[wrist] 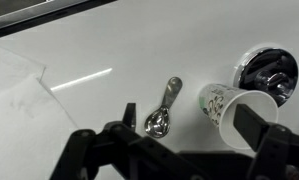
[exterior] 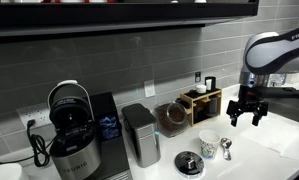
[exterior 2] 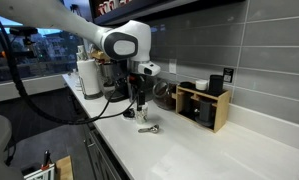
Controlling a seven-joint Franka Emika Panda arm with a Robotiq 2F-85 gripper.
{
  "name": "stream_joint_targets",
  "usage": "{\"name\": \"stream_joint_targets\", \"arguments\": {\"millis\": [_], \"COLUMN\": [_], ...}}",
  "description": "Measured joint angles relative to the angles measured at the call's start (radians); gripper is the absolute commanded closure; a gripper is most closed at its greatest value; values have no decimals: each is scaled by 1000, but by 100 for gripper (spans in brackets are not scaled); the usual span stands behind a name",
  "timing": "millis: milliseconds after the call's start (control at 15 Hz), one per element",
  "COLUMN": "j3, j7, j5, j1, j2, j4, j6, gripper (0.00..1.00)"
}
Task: Pick up the spoon and use to it to move a spoon of coffee from the coffee jar and put it in the styrofoam cup
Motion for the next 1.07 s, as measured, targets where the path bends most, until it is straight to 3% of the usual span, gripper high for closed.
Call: {"name": "stream_joint_targets", "arguments": {"millis": [667, 1067], "j3": [-38, -45], "j7": [2, 23], "j5": [0, 56], "j1": [-19, -18], "j2": [169, 239], "j4": [-16, -16], "j6": [35, 90], "gripper": [0, 0]}}
